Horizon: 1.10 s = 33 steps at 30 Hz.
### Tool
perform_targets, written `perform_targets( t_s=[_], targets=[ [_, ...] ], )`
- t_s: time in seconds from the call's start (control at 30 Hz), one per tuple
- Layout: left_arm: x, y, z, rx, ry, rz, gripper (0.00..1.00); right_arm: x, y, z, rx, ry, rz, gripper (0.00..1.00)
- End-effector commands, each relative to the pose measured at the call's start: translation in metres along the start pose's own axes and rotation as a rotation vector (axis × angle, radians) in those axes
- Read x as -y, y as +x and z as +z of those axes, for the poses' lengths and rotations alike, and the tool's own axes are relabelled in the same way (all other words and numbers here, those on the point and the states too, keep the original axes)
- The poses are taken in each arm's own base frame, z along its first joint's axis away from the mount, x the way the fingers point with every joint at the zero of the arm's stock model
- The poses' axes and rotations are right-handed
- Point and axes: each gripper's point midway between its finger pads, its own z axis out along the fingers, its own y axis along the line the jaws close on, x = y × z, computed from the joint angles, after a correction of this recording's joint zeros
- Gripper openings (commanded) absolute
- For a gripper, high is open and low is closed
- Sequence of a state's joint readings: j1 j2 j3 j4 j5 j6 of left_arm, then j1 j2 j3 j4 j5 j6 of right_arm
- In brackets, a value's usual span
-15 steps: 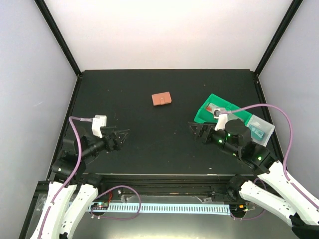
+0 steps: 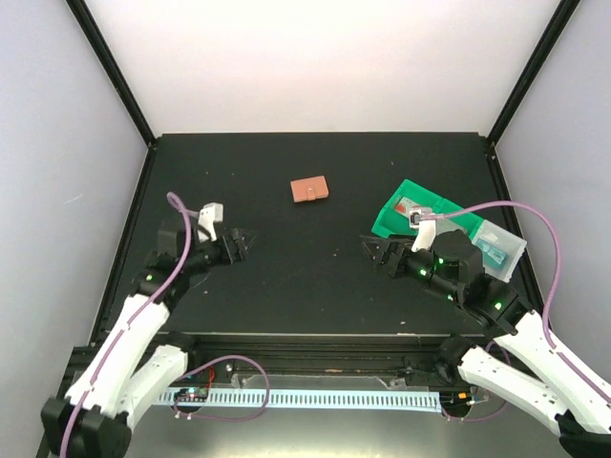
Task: Take the credit cards out of the card holder
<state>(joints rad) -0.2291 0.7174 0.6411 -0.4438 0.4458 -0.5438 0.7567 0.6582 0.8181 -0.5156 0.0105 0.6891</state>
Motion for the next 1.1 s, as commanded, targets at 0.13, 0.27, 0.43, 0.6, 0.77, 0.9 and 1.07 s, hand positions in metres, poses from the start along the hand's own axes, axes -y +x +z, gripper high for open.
perform_targets(
  t_s=[0.13, 0.27, 0.43, 0.6, 0.77, 0.9, 1.07],
  targets=[
    [-0.011, -0.056, 0.083, 0.017, 0.029, -0.129, 0.64, -0.022, -0.005, -0.008, 0.007, -0.116, -0.044, 1.0],
    [-0.03, -0.073, 0.131, 0.005, 0.011, -0.176, 0.48, -0.024, -0.002, -0.008, -0.012, -0.125, -0.038, 1.0],
    [-0.051, -0.09, 0.182, 0.009, 0.002, -0.256, 0.44, -0.021, 0.006, -0.008, -0.031, -0.127, -0.028, 1.0],
    [-0.059, -0.09, 0.227, -0.02, 0.081, -0.339, 0.44, -0.015, 0.01, -0.007, -0.036, -0.112, -0.03, 1.0],
    [-0.081, -0.08, 0.261, -0.057, 0.06, -0.355, 0.43, -0.016, 0.01, -0.009, -0.04, -0.114, -0.03, 1.0],
    [-0.094, -0.068, 0.282, -0.087, 0.063, -0.389, 0.4, -0.017, 0.01, -0.008, -0.038, -0.121, -0.025, 1.0],
    [-0.1, -0.055, 0.3, -0.103, 0.096, -0.411, 0.36, -0.018, 0.011, -0.007, -0.044, -0.121, -0.018, 1.0]
  ],
)
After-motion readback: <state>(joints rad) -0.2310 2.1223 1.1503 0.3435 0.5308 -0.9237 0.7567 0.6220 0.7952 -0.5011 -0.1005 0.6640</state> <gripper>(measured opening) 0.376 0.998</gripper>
